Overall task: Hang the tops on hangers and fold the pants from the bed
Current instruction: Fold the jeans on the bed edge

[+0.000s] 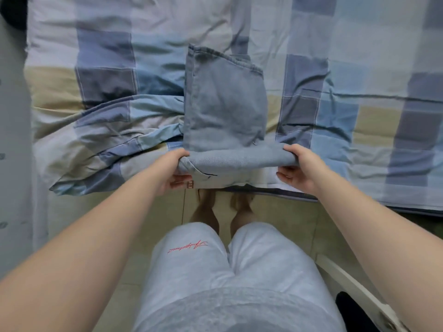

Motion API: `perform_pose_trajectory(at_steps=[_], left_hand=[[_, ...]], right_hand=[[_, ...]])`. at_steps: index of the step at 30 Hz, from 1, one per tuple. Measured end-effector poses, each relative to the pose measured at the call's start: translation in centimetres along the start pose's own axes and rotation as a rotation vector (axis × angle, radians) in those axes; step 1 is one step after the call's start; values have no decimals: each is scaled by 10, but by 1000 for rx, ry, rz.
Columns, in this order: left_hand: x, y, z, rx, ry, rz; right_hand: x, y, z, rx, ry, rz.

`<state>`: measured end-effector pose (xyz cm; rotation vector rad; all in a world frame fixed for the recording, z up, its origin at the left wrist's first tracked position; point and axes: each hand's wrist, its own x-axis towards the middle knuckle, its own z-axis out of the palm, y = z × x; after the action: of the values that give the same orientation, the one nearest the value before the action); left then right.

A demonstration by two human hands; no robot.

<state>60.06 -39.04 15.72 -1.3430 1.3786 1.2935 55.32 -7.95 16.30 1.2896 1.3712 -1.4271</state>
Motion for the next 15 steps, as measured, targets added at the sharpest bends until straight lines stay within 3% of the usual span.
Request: perform_pose_trajectory(at_steps=[15], left_hand=[[45, 236, 18, -40, 25, 104]], right_hand=[[84, -187, 84, 331, 11, 23]])
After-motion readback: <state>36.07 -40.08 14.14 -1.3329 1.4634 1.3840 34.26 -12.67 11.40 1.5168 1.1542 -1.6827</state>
